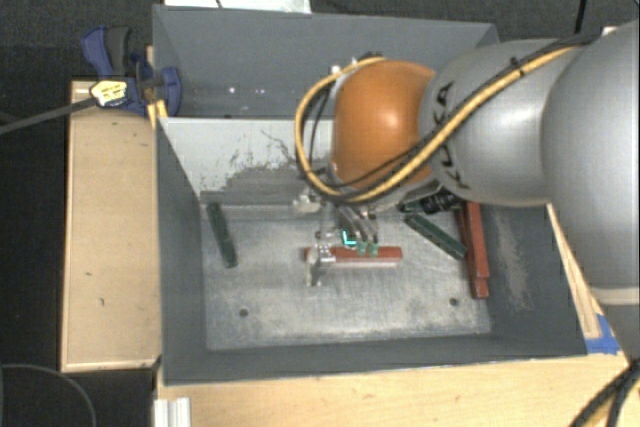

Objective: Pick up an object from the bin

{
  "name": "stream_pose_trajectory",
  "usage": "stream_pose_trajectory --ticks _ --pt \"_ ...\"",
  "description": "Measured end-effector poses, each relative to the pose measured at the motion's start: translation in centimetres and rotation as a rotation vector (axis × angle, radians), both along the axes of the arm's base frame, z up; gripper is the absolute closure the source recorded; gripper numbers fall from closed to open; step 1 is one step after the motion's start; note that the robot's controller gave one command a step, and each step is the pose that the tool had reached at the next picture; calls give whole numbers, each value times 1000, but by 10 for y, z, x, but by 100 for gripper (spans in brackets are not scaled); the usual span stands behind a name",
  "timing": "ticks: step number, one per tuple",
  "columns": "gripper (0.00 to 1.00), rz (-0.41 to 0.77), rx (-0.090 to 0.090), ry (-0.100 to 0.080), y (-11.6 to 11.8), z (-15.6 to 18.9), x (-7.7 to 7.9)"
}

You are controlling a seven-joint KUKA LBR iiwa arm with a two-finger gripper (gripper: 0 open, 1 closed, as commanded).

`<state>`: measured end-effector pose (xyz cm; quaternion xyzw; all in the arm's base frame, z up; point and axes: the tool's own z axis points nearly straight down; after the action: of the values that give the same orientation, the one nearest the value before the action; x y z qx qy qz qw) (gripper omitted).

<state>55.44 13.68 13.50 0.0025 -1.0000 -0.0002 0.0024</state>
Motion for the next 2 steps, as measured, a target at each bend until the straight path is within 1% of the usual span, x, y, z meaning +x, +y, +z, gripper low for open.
stream_pose_trajectory --ticks 1,2 --pt "0 -4 1 -7 0 3 2" --pt "0 -62 2 -12 -63 -52 19"
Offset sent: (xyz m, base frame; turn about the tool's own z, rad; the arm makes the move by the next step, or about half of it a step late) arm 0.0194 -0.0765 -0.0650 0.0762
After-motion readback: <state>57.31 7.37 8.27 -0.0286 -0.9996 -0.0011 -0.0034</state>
